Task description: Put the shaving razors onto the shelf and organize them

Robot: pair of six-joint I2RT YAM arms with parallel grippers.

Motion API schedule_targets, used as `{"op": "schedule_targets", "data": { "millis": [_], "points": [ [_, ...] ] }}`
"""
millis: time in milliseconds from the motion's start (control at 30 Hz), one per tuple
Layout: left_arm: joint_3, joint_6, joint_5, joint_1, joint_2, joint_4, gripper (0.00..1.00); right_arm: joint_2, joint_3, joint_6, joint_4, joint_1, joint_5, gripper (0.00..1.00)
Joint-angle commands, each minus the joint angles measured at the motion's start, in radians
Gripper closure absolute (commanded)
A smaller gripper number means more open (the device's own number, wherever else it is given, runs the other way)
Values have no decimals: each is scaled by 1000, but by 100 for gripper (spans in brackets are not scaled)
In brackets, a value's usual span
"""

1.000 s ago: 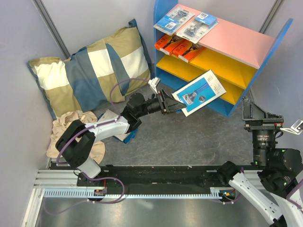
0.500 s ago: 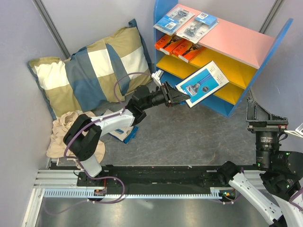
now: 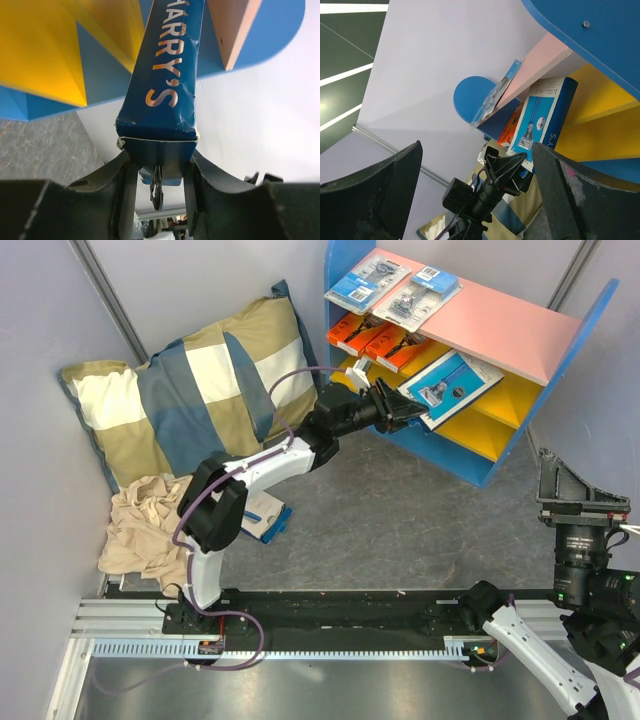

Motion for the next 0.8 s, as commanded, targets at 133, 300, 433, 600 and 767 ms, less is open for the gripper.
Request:
{"op": "schedule_targets", "data": {
  "millis": [133, 300, 433, 600, 767],
  "points": [
    [350, -60, -58, -4, 144, -189, 98, -21, 43, -34, -14, 1, 41, 2],
    [481, -87, -107, -11, 218, -310, 98, -21, 52, -40, -19, 1, 47, 2],
    [484, -136, -153, -11, 232, -314, 98, -26, 55, -44, -23, 1, 55, 2],
    [478, -172, -239, -22, 232, -316, 98, -35, 52, -41, -31, 1, 67, 2],
    [507, -189, -322, -27, 243, -334, 93, -44, 52, -38, -37, 0, 70, 2]
  ]
}}
